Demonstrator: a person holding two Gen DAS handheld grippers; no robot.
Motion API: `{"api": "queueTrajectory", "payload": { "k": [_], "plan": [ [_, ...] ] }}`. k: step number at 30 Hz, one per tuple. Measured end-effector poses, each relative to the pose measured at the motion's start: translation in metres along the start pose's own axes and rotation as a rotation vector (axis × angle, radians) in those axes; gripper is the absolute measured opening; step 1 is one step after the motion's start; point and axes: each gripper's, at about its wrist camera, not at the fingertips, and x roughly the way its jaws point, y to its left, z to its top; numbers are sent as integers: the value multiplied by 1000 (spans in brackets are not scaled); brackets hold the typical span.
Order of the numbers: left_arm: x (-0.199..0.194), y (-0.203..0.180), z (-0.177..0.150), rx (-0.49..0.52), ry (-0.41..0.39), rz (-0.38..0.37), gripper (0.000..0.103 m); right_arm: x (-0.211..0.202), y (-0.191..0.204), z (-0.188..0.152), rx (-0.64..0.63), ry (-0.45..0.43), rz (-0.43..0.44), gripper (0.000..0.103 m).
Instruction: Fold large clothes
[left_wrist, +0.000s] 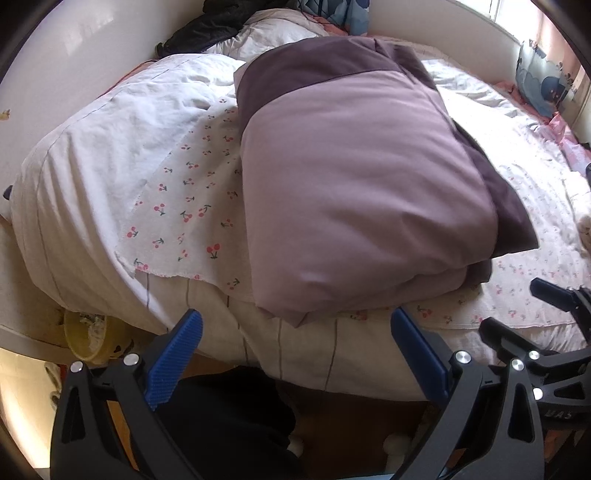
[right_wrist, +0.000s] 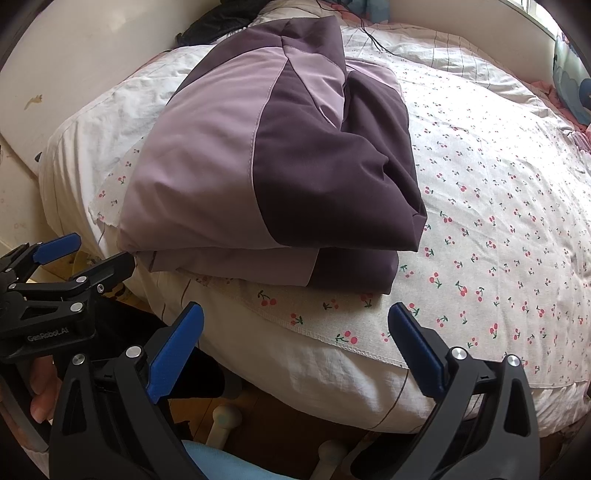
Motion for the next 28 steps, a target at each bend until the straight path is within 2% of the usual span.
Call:
{"api": "queueTrajectory", "payload": {
  "k": [2, 8, 11, 13, 14, 19, 24, 28],
  "plan": [
    [1, -1, 0, 8, 2, 20, 98, 1, 0, 0, -1, 1, 2, 96],
    [1, -2, -1, 4, 7, 16, 98, 3, 0, -1, 3, 3, 4, 96],
    [0, 0, -1, -18, 12, -45, 98, 5, -2, -2, 8, 7, 11, 96],
    [-5, 7, -3, -81, -37, -131, 98, 6, -4, -3, 12, 10, 14, 96],
    [-7, 8, -3, -99, -49, -138, 98, 6, -6, -4, 15, 9, 17, 96],
    [-9, 1, -3, -60, -85, -41, 98, 1, -14, -5, 30, -4, 15, 96],
    [0, -1, 1, -72, -20, -70, 98, -4, -18, -5, 33, -16, 11, 96],
    [0, -3, -2, -68, -17, -69, 98, -4, -19, -5, 32, -12, 13, 96]
  ]
}}
